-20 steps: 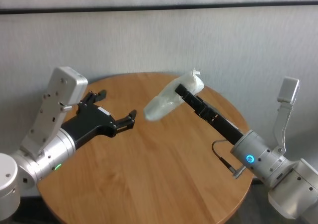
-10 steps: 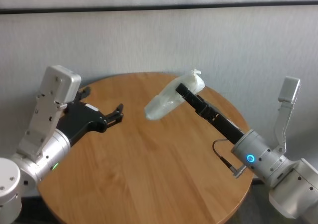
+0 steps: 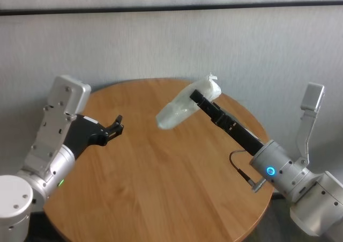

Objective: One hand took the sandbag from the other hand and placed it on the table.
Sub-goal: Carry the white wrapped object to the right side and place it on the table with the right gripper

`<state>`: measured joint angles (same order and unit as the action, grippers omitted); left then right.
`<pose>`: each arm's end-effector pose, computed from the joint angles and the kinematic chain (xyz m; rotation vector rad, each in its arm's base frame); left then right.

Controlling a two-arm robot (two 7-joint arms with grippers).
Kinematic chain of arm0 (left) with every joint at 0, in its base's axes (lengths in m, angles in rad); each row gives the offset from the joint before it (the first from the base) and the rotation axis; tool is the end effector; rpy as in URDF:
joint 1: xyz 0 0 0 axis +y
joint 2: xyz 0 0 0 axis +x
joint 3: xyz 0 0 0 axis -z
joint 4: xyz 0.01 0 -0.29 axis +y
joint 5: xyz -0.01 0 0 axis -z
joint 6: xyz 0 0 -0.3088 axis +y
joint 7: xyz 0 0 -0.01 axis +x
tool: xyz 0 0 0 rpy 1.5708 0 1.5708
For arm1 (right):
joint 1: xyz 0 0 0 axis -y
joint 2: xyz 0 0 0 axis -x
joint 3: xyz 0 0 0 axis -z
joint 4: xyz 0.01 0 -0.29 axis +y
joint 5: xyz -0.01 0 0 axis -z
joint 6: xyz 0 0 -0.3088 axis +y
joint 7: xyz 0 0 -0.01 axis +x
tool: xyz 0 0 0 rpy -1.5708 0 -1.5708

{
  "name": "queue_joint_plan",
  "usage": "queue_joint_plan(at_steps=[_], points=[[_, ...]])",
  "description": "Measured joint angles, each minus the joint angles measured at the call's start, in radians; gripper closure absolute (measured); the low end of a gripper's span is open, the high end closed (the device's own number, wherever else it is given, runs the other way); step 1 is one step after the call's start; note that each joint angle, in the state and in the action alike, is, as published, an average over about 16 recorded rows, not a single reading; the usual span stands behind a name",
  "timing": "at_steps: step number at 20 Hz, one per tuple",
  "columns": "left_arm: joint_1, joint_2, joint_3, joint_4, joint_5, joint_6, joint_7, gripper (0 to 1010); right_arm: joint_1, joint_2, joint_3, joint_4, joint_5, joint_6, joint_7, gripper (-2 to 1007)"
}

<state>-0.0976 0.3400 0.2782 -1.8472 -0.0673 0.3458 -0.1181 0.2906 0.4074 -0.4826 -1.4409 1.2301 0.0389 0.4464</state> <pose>0.3287 -0.0110 -0.2020 0.2564 -0.1834 1.1738 0.3824 0.0034 -0.2752 0.5029 0.5722 -0.7078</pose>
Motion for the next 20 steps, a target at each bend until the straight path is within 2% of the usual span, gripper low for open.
queue_joint_plan(at_steps=[4, 10, 14, 20], points=[[-0.005, -0.013, 0.004, 0.010, 0.011, -0.006, -0.003, 8, -0.001, 0.001, -0.001, -0.002, -0.006, 0.000, -0.006, 463], [-0.014, -0.024, 0.011, 0.028, 0.009, -0.029, -0.018, 8, -0.004, 0.005, 0.000, -0.007, -0.023, -0.002, -0.020, 463], [-0.018, -0.027, 0.013, 0.034, 0.004, -0.038, -0.022, 8, -0.008, 0.007, 0.002, -0.013, -0.041, -0.006, -0.035, 463], [-0.016, -0.025, 0.013, 0.032, 0.005, -0.036, -0.018, 8, -0.013, 0.013, 0.011, -0.023, -0.077, -0.011, -0.065, 463]])
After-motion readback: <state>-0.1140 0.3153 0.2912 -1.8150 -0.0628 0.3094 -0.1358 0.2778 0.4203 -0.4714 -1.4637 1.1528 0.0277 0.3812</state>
